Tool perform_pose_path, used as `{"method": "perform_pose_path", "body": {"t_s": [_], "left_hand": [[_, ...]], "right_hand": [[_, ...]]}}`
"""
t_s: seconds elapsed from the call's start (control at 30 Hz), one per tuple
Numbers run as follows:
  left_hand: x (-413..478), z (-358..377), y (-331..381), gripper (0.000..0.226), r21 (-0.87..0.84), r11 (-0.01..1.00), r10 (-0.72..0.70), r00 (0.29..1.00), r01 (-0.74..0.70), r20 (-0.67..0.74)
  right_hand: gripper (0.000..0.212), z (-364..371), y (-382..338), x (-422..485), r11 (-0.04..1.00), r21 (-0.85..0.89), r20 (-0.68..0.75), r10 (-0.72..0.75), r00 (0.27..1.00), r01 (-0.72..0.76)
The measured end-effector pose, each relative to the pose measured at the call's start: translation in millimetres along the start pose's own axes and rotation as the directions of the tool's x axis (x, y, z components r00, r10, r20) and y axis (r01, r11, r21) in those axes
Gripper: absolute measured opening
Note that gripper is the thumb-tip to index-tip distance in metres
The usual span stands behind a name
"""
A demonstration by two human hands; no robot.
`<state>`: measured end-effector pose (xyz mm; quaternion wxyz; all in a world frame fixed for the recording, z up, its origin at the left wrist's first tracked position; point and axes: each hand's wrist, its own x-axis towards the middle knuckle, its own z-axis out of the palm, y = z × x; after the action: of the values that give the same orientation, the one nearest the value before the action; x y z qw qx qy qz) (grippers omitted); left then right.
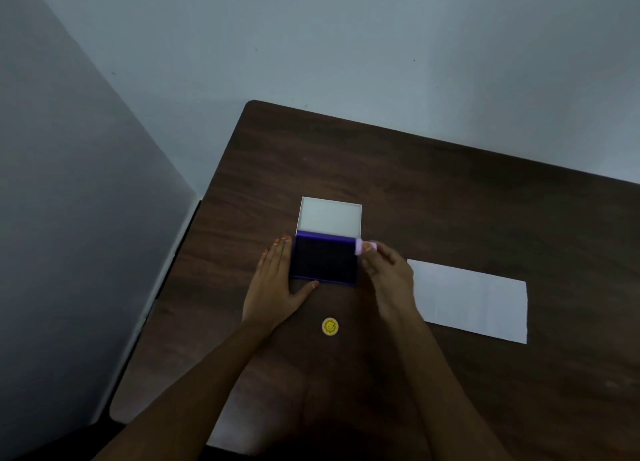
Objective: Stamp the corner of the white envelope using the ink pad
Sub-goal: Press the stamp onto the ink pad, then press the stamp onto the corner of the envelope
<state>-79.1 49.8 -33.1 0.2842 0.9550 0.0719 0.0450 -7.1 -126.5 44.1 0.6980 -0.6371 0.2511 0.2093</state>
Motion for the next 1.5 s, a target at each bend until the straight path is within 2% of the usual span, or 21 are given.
{"method": "perform_pose_path", "body": {"t_s": [0.03, 0.07, 0.1, 0.13, 0.23, 0.37, 0.47, 0.53, 0.6, 0.67, 0.8, 1.0, 1.2, 1.3, 1.37, 1.43, 1.5], "left_hand": [[-0.3, -0.1, 0.3, 0.086, -0.006, 1.0, -0.007, 1.0, 0.007, -0.002], [-0.5, -0.3, 0.6, 0.085, -0.015, 1.0, -0.014, 1.0, 0.014, -0.004], [-1.0, -0.6, 1.1, 0.084, -0.029, 0.999, -0.021, 1.0, 0.021, -0.004], [-1.6, -1.3, 1.3, 0.083, -0.047, 0.999, -0.026, 1.0, 0.025, -0.007], [-2.8, -3.2, 1.8, 0.077, -0.085, 0.995, -0.046, 0.999, 0.044, -0.026], [3.0, -3.0, 15.6, 0.065, -0.066, 0.986, -0.161, 0.979, 0.154, -0.127], [11.5, 4.8, 47.0, 0.059, 0.006, 1.0, -0.025, 0.985, 0.027, -0.171], [16.4, 16.4, 77.2, 0.058, 0.006, 0.997, 0.082, 0.988, -0.082, -0.128], [19.0, 31.0, 107.5, 0.058, -0.047, 0.987, 0.153, 0.987, -0.155, -0.042], [18.8, 51.4, 140.5, 0.058, -0.1, 0.965, 0.25, 0.967, -0.244, 0.054], [17.5, 97.4, 194.2, 0.063, -0.139, 0.926, 0.372, 0.911, -0.351, 0.178], [29.0, 153.9, 248.5, 0.07, -0.05, 0.901, 0.424, 0.852, -0.43, 0.307], [39.2, 176.6, 265.5, 0.078, 0.04, 0.902, 0.387, 0.847, -0.43, 0.364], [41.2, 183.5, 265.2, 0.081, 0.07, 0.902, 0.372, 0.851, -0.425, 0.371], [39.8, 183.9, 264.0, 0.085, 0.053, 0.922, 0.341, 0.87, -0.384, 0.357], [37.8, 182.8, 264.0, 0.09, 0.032, 0.938, 0.312, 0.882, -0.344, 0.354], [38.2, 183.7, 265.5, 0.092, 0.024, 0.948, 0.288, 0.89, -0.317, 0.354]], "right_hand": [[0.027, -5.5, -3.9, -3.9, 0.962, 0.234, 0.052, 0.131, 0.99, -0.14], [0.027, -10.2, -7.3, -8.0, 0.845, 0.458, 0.129, 0.244, 0.961, -0.277], [0.027, -14.8, -9.4, -13.0, 0.72, 0.595, 0.196, 0.303, 0.933, -0.359], [0.026, -19.0, -10.9, -18.1, 0.646, 0.651, 0.238, 0.326, 0.915, -0.399], [0.028, -30.3, -13.9, -32.4, 0.574, 0.685, 0.308, 0.329, 0.893, -0.448], [0.036, -53.6, -15.0, -45.1, 0.498, 0.731, 0.351, 0.311, 0.883, -0.466], [0.034, -75.2, -14.7, -50.4, 0.473, 0.768, 0.338, 0.274, 0.9, -0.432], [0.033, -92.9, -14.2, -53.7, 0.486, 0.777, 0.321, 0.242, 0.916, -0.401], [0.02, -110.1, -12.6, -56.8, 0.513, 0.781, 0.288, 0.211, 0.934, -0.357], [0.012, -133.5, -12.1, -60.2, 0.524, 0.795, 0.242, 0.184, 0.953, -0.304], [0.011, -177.7, -14.9, -60.5, 0.538, 0.815, 0.141, 0.18, 0.974, -0.217], [0.022, -235.0, -23.6, -48.5, 0.588, 0.802, -0.003, 0.183, 0.983, -0.107], [0.035, -266.5, -26.9, -28.4, 0.57, 0.818, -0.043, 0.204, 0.978, -0.083], [0.025, -275.6, -29.3, -11.4, 0.624, 0.78, -0.098, 0.211, 0.973, -0.057], [0.015, -273.8, -28.5, -1.1, 0.77, 0.638, -0.174, 0.164, 0.971, -0.016], [0.01, -266.3, -30.6, 7.6, 0.956, 0.294, -0.293, 0.068, 0.954, 0.022], [0.018, -259.1, -32.9, 21.2, 0.999, 0.003, -0.362, -0.037, 0.932, 0.041]]}}
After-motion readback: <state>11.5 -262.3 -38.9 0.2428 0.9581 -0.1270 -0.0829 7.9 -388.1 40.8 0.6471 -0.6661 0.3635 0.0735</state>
